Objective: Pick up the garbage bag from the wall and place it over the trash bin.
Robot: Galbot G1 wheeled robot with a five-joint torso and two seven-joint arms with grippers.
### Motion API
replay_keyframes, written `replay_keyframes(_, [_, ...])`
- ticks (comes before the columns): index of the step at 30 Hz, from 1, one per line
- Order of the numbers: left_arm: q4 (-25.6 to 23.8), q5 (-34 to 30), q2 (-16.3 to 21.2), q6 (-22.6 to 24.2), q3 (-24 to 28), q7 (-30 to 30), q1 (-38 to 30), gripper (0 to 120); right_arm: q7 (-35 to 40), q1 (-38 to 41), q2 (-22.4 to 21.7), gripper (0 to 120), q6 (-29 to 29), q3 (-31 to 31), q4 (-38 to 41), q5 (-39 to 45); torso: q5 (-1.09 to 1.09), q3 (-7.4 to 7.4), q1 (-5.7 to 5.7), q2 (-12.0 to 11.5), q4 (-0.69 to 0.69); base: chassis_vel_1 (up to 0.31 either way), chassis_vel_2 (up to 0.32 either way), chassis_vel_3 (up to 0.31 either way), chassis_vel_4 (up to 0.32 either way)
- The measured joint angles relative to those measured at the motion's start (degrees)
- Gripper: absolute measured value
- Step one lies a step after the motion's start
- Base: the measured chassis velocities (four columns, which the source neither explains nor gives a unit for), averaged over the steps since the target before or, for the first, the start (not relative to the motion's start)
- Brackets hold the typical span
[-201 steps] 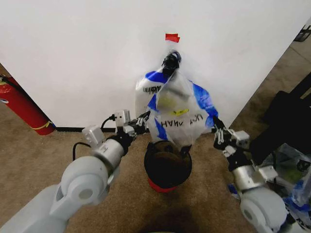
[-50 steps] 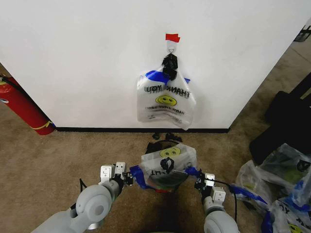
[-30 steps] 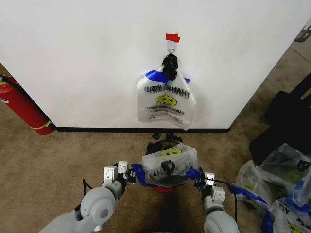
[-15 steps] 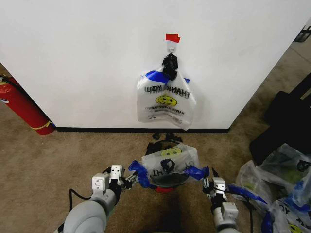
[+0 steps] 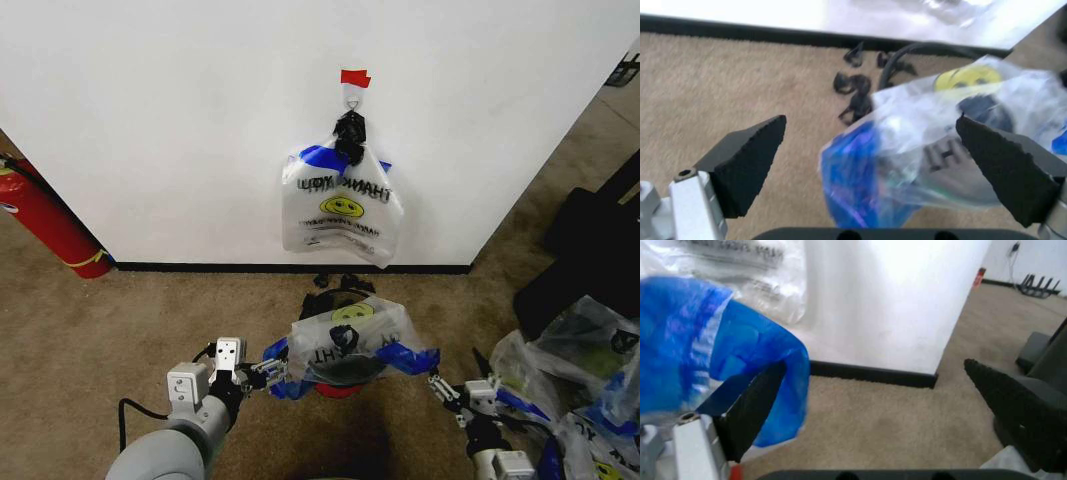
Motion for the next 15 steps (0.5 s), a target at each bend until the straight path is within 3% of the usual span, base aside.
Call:
replay_keyframes(6, [-0.2,-0.4,0.8,0.3,1.4,0.1,-2.3,100,-7.0,-1.7,-0.1,100,2.2,5.2,-2.4,2.0,0.0,0.0,0.0,0.0,0.0,0.0,0.0,0.0,0.0])
replay_keyframes(15, [-0.2,-2.7,2.6,1.3,3.8,0.4,-8.3,100,-22.0,-3.2,-0.3,100,14.0,13.0,-7.8,3.4,0.01,0.0,0.0,0.0,0.01,0.0,0.0,0.0,0.0])
